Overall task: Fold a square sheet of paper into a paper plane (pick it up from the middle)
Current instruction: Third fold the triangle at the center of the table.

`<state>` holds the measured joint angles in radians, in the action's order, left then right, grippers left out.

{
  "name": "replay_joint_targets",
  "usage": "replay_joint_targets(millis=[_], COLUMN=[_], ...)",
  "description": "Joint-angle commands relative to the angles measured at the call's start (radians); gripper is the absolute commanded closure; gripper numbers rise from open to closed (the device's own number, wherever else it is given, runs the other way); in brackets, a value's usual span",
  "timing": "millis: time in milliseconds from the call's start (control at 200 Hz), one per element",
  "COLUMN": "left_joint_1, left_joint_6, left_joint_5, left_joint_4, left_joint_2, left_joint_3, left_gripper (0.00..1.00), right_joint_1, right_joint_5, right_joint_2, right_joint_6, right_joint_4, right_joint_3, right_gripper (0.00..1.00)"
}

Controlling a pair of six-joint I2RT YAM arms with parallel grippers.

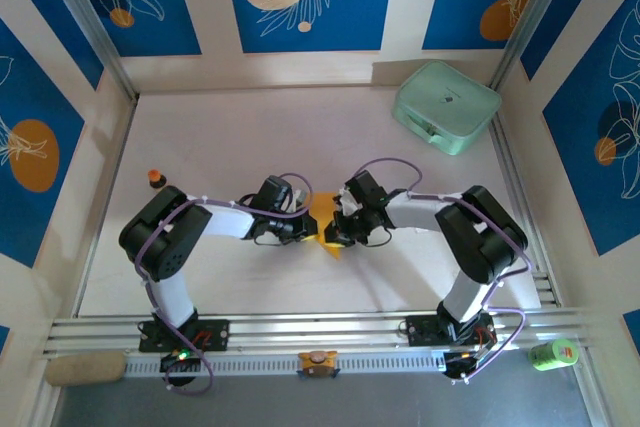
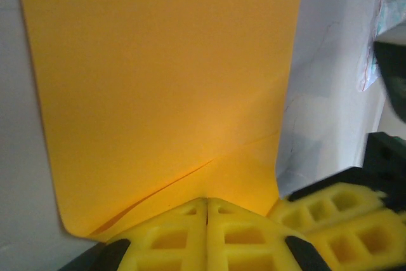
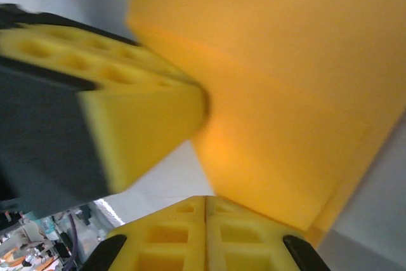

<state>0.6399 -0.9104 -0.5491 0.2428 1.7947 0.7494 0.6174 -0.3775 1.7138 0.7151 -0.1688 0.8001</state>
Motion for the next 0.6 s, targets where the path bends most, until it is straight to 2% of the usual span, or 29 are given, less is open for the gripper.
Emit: replay_joint_targets(millis=[0,80,205,295,430,595], left_joint_1=[0.0,0.001,0.003,0.009,0.041,0.085], left_joint_6=[0.009,0.022,0.056,0.071,0.063,0.04], left_joint_5=[0.034,0.037,0.043,0.046,0.051,0.061], left_joint_4=[-0.037,-0.061,-0.109,-0.144,-0.163,-0.149], left_joint_2=[-0.014,-0.033,-0.087,-0.118,-0.123,-0.053], left_joint_3=[0.014,0.031,0.065,0.074,0.067,0.077], left_gripper=[1.0,1.0,0.91,0.9,0.94,1.0], right_joint_1=[-0.002,-0.006,-0.017,-0.026,-0.028,-0.031], right_joint_5=[0.023,0.016,0.02,0.008,0.005,0.002], right_joint_2=[0.016,0.01,0.009,0.007,0.01,0.017], right_joint_6=[0.006,0.012,0.009,0.003,0.0,0.005], right_joint_4=[-0.055,-0.039,-0.035,-0.021,-0.016,-0.006], right_joint_3=[-0.021,-0.058,-0.081,-0.083,-0.08,-0.087], right_gripper=[0.94,0.95,0.96,0.96,0.98,1.0])
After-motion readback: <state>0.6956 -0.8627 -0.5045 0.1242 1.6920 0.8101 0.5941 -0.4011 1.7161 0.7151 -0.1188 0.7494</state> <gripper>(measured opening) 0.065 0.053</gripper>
